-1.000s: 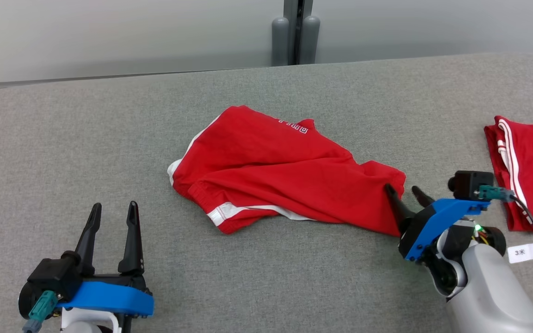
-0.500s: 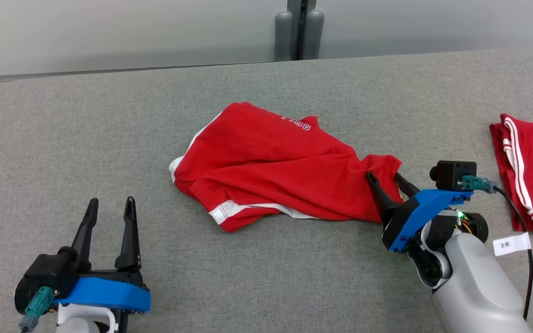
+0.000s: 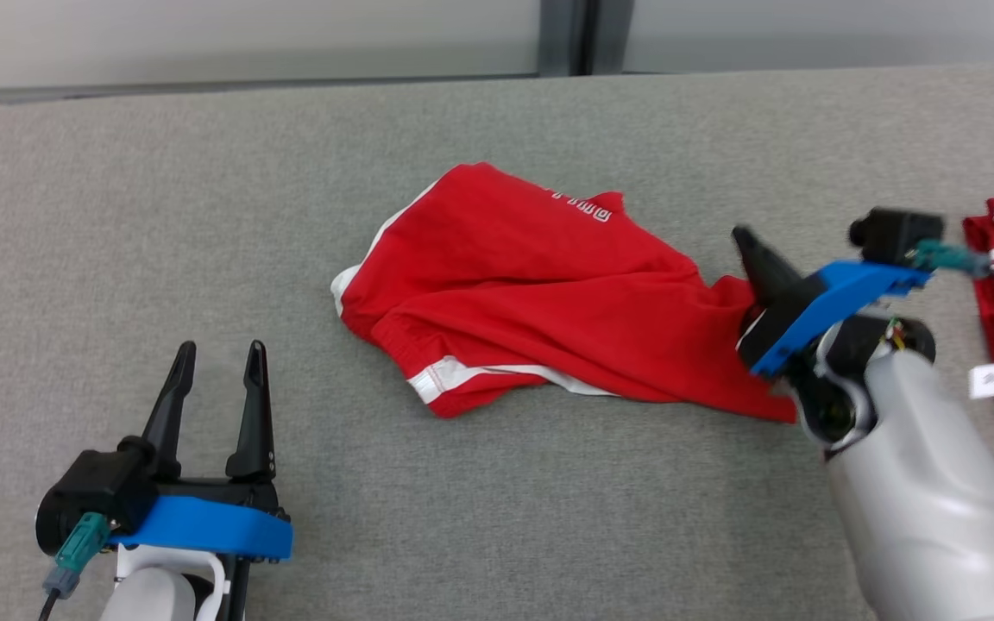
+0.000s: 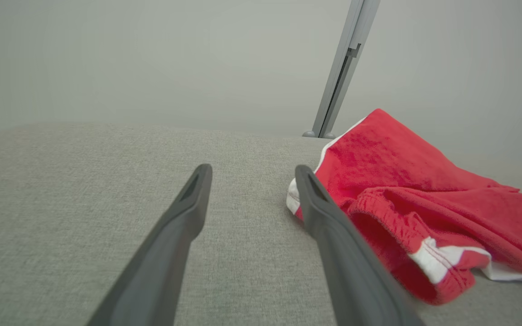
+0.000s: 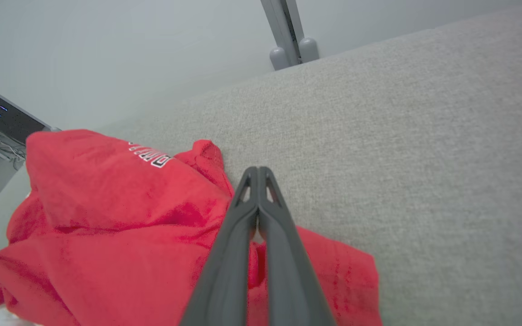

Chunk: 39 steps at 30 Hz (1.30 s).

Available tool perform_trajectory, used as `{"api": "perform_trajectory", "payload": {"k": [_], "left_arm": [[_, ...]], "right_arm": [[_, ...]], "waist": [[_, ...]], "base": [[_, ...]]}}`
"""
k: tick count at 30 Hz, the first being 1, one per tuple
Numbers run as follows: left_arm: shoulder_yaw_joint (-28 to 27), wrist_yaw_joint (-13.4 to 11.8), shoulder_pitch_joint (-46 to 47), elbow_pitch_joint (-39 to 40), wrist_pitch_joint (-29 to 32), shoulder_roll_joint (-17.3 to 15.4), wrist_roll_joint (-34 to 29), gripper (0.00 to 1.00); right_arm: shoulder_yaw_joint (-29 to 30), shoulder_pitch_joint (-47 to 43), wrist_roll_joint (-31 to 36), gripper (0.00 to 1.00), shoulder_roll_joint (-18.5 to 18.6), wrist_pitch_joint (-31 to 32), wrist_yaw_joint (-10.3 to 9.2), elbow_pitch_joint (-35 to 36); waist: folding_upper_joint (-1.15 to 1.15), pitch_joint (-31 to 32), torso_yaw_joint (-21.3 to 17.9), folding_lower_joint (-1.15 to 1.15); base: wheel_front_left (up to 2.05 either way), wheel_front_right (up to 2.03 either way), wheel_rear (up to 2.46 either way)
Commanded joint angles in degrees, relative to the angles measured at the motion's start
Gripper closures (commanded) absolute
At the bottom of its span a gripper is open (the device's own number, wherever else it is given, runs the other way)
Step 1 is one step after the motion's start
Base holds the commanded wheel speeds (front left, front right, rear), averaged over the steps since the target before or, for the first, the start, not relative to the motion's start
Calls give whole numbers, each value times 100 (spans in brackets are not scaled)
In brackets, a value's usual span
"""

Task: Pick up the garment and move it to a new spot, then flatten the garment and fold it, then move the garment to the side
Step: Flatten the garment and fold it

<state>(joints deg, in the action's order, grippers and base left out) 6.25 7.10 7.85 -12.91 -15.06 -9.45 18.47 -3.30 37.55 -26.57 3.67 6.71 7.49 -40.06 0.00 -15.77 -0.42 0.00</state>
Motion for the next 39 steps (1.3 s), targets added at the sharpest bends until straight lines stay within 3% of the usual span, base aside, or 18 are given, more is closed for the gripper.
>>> {"api": "perform_trajectory", "payload": {"k": [1,6,12,13,14,15,25,33,39], "left_arm": [[2,32,115,38,-15,-31,-45,0],[120,38,261,84,-15,-15,-52,0],[141,43,351,116,-15,49,-70,0],[132,44,343,120,-15,71,-72,0],[120,44,318,118,-15,90,-75,0],[100,45,286,110,-15,103,-77,0],[-68,48,-119,-42,-15,170,-60,0],[-205,44,-538,-162,-15,237,-15,0],[-263,42,-734,-165,-15,295,-37,0]], "right_arm": [[100,184,-164,100,0,-35,1,-48],[443,778,-321,100,210,-75,1,-460],[288,1112,-113,100,389,-389,1,-762],[203,1066,-80,92,439,-455,1,-752],[120,992,-34,13,486,-517,1,-738],[27,896,5,0,526,-609,1,-701],[-717,-675,388,0,889,-1845,1,340],[-324,-2282,847,0,696,-2134,1,1467],[5,-3011,1111,0,423,-1920,1,2158]], "waist": [[0,-147,140,0],[0,-448,418,0],[0,-548,552,0],[0,-507,549,0],[0,-459,537,0],[0,-394,512,0],[0,490,36,0],[0,1084,-252,0],[0,1230,-321,0]], "base": [[0,0,0],[0,0,0],[0,0,0],[0,0,0],[0,0,0],[0,0,0],[0,0,0],[0,0,0],[0,0,0]]}}
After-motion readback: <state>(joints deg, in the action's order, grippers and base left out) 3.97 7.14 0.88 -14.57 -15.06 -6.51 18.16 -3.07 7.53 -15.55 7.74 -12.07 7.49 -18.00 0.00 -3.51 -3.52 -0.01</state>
